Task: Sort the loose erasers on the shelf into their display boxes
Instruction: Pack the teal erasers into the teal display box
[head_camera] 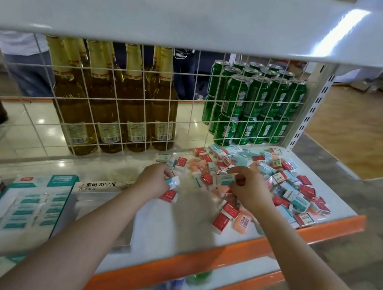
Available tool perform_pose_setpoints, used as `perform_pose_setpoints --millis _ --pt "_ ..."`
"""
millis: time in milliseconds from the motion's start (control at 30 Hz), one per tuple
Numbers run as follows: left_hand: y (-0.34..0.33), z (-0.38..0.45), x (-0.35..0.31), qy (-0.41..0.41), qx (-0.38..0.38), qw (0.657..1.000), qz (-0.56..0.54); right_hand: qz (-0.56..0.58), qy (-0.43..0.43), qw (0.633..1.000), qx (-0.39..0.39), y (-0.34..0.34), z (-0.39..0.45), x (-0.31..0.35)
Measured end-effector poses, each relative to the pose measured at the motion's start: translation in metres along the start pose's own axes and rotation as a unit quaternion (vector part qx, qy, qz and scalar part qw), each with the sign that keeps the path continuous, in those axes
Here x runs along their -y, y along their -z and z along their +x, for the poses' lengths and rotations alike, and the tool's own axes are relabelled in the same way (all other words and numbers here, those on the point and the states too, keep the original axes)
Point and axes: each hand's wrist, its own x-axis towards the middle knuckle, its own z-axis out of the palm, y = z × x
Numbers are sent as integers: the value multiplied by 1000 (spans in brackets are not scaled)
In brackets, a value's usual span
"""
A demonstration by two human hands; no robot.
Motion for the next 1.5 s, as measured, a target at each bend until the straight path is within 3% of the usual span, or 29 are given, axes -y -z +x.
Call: perform_pose_setpoints --millis 267,500,633,800,900,1033,1167,1267,1500 --pt "13 -11 11 10 14 997 -73 51 19 998 30 -11 -5 16" --pt "12 -28 11 -73 94 982 150 48 22 998 39 -24 -5 22" --pt "12 -27 6 -87 62 982 159 40 20 998 45 -26 -8 22" --pt "16 -25 3 -40 -41 997 53 44 19 998 37 -26 -10 20" --pt "19 -22 -1 -16 -81 994 -68 72 11 997 32 -26 -10 19" --pt "21 -25 -2 27 -77 965 -249 148 5 989 16 -27 -10 20" --pt "19 -35 -1 60 -55 906 -416 259 -24 966 18 -27 -10 25" --pt "17 -41 1 70 -54 892 -443 291 -22 956 22 -27 -12 28" --pt "21 -56 7 67 -75 897 -431 283 -10 959 29 -35 -14 32"
